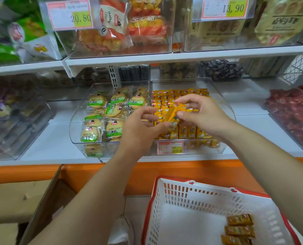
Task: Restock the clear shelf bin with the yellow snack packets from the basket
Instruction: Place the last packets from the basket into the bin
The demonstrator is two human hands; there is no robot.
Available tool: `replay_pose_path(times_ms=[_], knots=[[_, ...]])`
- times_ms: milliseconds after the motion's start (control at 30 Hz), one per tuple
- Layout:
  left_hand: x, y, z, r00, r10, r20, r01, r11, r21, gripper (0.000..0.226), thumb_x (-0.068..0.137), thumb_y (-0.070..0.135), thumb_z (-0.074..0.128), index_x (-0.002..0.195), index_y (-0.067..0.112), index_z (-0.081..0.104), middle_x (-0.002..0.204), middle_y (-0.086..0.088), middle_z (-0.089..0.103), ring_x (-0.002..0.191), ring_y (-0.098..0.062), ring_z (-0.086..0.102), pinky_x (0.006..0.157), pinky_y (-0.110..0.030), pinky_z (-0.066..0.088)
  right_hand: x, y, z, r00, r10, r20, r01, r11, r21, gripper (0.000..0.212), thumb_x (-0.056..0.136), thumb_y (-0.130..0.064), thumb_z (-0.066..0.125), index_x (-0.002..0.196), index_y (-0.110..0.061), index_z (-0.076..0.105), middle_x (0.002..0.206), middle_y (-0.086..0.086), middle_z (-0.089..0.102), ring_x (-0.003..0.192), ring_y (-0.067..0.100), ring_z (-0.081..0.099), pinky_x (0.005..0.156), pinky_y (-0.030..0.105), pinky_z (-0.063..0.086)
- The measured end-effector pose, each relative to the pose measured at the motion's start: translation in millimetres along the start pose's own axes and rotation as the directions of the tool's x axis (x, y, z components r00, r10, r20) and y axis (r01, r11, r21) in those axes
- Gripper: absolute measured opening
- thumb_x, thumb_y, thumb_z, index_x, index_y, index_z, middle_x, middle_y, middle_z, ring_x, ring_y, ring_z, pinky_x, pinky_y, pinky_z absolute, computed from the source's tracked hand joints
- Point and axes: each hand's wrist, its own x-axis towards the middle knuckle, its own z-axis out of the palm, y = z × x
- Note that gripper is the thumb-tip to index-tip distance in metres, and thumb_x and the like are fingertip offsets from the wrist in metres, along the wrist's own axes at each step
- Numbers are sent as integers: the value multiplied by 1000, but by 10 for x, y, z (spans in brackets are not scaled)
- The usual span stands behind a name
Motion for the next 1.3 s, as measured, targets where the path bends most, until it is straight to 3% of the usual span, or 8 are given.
replay_pose_path(times_ms=[100,200,367,500,700,833,1067,1300], knots=[[22,-165,-85,998,-33,-55,48,954,296,54,78,38,87,124,28,59,106,13,62,93,-13,60,81,-42,60,206,68,61,999,-12,-53,6,993,-116,32,90,-6,70,105,-33,66,119,2,61,88,17,73,77,35,62],[-3,-333,-67,992,-121,36,85,853,514,69,79,52,81,136,24,55,124,7,64,109,-19,62,92,-44,56,381,131,126,1000,-17,-1,17,984,-175,33,90,-2,68,111,-28,64,116,-2,58,103,17,67,68,21,60],[-3,-450,57,993,-93,68,26,757,653,52,81,62,72,120,30,58,107,11,70,104,-17,64,107,-43,37,590,242,152,999,31,41,-21,974,-224,33,91,-3,68,114,-25,62,118,6,57,97,17,69,74,27,61],[49,-497,119,995,-93,38,44,735,676,48,82,63,69,116,32,55,105,12,70,105,-16,63,106,-44,30,637,238,149,999,-19,36,30,939,-342,28,87,-13,75,107,-28,63,107,-4,63,78,15,73,71,28,61],[77,-544,141,996,-88,16,56,752,657,47,83,63,69,115,32,54,104,13,69,103,-15,63,105,-44,28,598,201,147,994,-107,5,92,830,-550,31,87,-23,76,113,-32,64,108,-12,61,81,-6,56,72,21,45],[66,-557,123,997,-78,22,45,759,649,45,84,59,70,116,32,54,107,14,68,104,-15,63,103,-43,27,587,172,79,999,-35,-30,19,910,-415,32,90,-15,72,118,-27,64,117,0,62,86,15,71,80,36,59],[59,-553,118,998,-62,22,33,758,651,44,84,56,71,117,31,54,107,11,68,103,-17,64,101,-42,28,566,268,48,983,110,146,-92,987,-130,35,89,4,67,107,-26,65,118,8,63,89,17,75,77,29,61],[83,-576,123,998,-66,10,45,765,643,45,82,59,72,113,33,54,101,14,67,99,-15,62,104,-43,29,614,315,171,981,106,161,-54,952,-300,35,85,-3,75,103,-31,65,112,-4,58,76,8,74,62,16,55]])
